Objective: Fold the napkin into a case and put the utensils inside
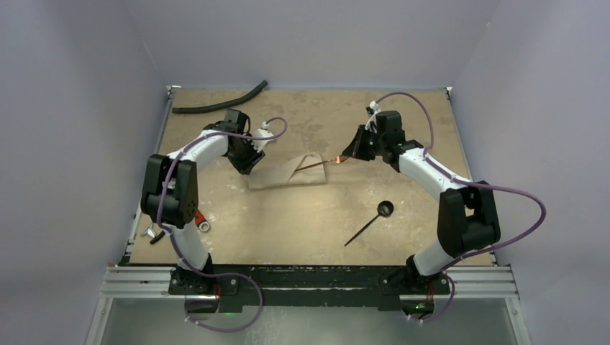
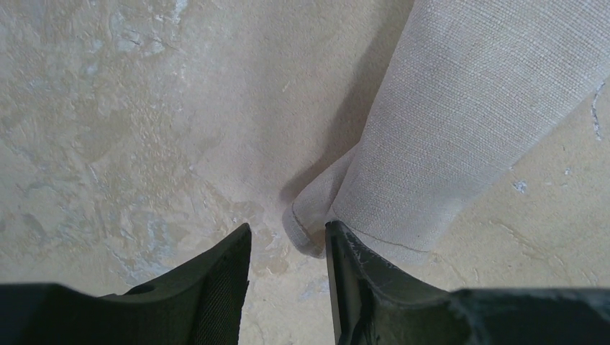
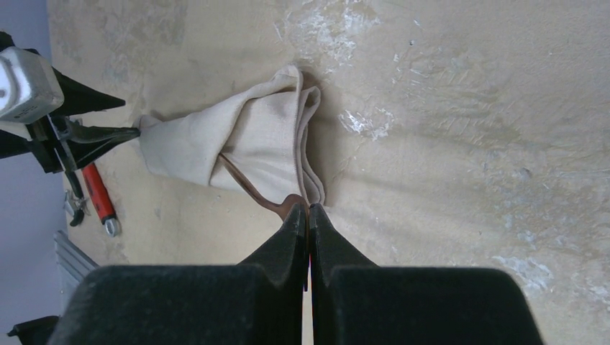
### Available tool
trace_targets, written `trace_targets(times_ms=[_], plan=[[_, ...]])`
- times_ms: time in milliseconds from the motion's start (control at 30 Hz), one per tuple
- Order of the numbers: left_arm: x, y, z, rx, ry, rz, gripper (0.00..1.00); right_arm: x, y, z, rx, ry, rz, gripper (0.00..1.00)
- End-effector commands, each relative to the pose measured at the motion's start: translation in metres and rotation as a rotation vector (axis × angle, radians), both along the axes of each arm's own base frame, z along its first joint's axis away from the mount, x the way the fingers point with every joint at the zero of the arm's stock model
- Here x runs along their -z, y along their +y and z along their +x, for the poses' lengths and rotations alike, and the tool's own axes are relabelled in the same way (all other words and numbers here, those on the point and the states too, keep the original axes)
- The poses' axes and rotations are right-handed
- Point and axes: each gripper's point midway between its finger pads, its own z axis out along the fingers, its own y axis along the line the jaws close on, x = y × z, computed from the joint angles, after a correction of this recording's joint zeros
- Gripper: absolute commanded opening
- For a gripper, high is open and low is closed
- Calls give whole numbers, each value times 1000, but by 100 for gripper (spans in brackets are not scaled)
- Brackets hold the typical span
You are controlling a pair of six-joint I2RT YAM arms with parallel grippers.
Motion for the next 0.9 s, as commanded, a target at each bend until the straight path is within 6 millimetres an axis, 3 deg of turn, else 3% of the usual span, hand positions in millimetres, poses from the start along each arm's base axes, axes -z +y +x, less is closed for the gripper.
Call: trace_targets(times_ms=[0, 433, 667, 867], plan=[[9, 2, 6, 12, -16, 7, 40, -1, 10, 0, -15, -3, 78, 0], [15, -1, 0, 17, 1, -14, 35, 17, 39, 3, -37, 47, 135, 0], [18, -1, -2, 21, 5, -15, 25, 31, 50, 4, -27, 88, 187, 0], [17, -1, -3, 24, 8, -12, 23, 35, 56, -1, -37, 115, 222, 0]])
